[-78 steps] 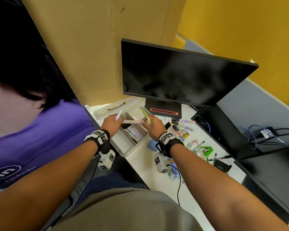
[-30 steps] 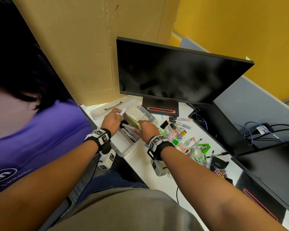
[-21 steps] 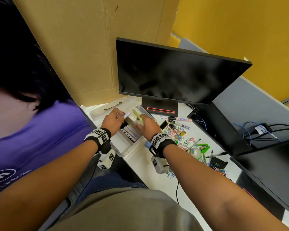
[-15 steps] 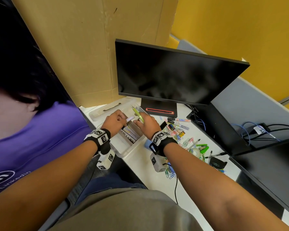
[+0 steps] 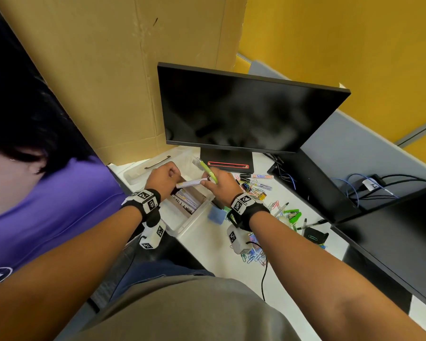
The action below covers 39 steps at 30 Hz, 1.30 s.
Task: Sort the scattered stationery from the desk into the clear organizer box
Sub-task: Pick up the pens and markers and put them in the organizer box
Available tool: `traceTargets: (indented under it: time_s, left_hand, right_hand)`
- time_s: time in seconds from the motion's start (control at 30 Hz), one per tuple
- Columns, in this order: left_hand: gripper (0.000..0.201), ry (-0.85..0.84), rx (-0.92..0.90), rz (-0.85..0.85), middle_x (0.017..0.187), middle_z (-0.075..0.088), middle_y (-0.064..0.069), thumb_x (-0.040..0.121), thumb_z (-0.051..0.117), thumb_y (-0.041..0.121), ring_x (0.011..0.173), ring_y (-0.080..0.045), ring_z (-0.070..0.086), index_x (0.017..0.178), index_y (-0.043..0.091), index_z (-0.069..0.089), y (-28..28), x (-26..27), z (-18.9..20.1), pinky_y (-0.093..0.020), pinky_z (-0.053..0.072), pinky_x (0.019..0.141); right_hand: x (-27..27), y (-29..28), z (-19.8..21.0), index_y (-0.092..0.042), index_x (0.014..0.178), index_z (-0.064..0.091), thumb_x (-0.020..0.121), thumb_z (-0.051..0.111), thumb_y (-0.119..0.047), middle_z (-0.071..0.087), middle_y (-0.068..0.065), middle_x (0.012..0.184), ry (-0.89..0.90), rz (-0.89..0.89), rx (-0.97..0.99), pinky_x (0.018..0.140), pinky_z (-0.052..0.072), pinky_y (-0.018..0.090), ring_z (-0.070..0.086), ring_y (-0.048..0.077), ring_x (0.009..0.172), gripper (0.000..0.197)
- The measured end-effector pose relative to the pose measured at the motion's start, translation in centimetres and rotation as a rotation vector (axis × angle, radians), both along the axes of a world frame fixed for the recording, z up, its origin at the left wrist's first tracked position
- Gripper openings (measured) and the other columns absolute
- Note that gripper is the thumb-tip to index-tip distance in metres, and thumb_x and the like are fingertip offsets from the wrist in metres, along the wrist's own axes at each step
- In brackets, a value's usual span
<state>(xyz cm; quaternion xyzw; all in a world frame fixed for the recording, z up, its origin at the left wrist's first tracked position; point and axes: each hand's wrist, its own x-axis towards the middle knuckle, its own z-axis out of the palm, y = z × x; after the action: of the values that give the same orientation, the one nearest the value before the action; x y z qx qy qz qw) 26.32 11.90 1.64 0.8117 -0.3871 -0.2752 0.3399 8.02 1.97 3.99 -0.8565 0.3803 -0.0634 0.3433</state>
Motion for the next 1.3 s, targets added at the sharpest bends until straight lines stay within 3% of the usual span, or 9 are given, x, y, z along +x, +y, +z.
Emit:
traceTargets:
  time_s: [0.2, 0.43, 0.7, 1.0, 1.07, 1.17, 1.3]
  left_hand:
    - [0.009, -0.188, 0.034, 0.053, 0.099, 0.058, -0.003, 0.089, 0.054, 0.017, 0.087, -0.022, 0.056, 0.096, 0.02, 0.057, -0.4, 1.2, -1.1, -0.034, 0.048, 0.077]
    - [0.028, -0.316, 0.101, -0.021, 0.112, 0.056, -0.012, 0.092, 0.056, 0.013, 0.095, -0.032, 0.059, 0.119, 0.016, 0.05, -0.8, 1.9, -1.9, -0.043, 0.051, 0.078]
    - [0.026, -0.325, 0.119, -0.069, 0.109, 0.057, -0.011, 0.091, 0.054, 0.009, 0.09, -0.03, 0.06, 0.114, 0.019, 0.048, -1.4, 2.5, -1.7, -0.042, 0.052, 0.077]
    - [0.026, -0.357, 0.091, -0.083, 0.11, 0.057, -0.012, 0.092, 0.053, 0.01, 0.089, -0.032, 0.059, 0.116, 0.018, 0.047, -1.1, 2.1, -2.0, -0.043, 0.052, 0.078]
    - [0.027, -0.365, 0.092, -0.085, 0.112, 0.057, -0.013, 0.092, 0.053, 0.01, 0.091, -0.032, 0.059, 0.118, 0.017, 0.047, -1.1, 2.0, -1.9, -0.042, 0.05, 0.078]
    - [0.028, -0.37, 0.09, -0.093, 0.113, 0.057, -0.014, 0.092, 0.052, 0.009, 0.092, -0.033, 0.058, 0.119, 0.016, 0.046, -1.0, 2.0, -1.9, -0.041, 0.048, 0.077]
    - [0.028, -0.363, 0.092, -0.088, 0.114, 0.057, -0.014, 0.092, 0.052, 0.008, 0.092, -0.034, 0.058, 0.118, 0.015, 0.046, -1.0, 2.0, -1.8, -0.04, 0.046, 0.077]
  right_hand:
    - [-0.3, 0.5, -0.1, -0.019, 0.121, 0.052, 0.095, 0.056, -0.037, 0.067, 0.01, 0.11, 0.123, 0.02, -0.172, 0.078, 0.051, 0.037, 0.062, 0.03, 0.097, 0.031]
    - [2.9, 3.1, -1.3, -0.015, 0.109, 0.051, 0.097, 0.052, -0.036, 0.065, 0.009, 0.106, 0.165, 0.152, -0.342, 0.073, 0.053, 0.04, 0.064, 0.032, 0.092, 0.025]
    - [4.0, 3.0, -2.4, -0.013, 0.12, 0.053, 0.1, 0.047, -0.043, 0.059, 0.009, 0.116, 0.31, 0.208, -0.338, 0.071, 0.048, 0.037, 0.063, 0.032, 0.097, 0.037]
    - [3.5, 3.2, -2.0, -0.007, 0.131, 0.05, 0.096, 0.054, -0.028, 0.053, 0.012, 0.123, 0.405, 0.276, -0.375, 0.071, 0.044, 0.037, 0.063, 0.035, 0.097, 0.04]
    - [3.5, 3.1, -1.9, -0.007, 0.13, 0.05, 0.096, 0.056, -0.03, 0.053, 0.012, 0.122, 0.419, 0.283, -0.378, 0.07, 0.041, 0.036, 0.063, 0.035, 0.098, 0.042]
    - [3.5, 2.9, -2.1, -0.01, 0.127, 0.052, 0.093, 0.059, -0.041, 0.056, 0.011, 0.118, 0.397, 0.256, -0.317, 0.073, 0.047, 0.037, 0.062, 0.032, 0.098, 0.047]
    - [3.2, 1.6, -2.8, -0.016, 0.106, 0.057, 0.093, 0.054, -0.053, 0.061, 0.007, 0.102, 0.327, 0.197, -0.134, 0.068, 0.041, 0.031, 0.06, 0.026, 0.089, 0.04]
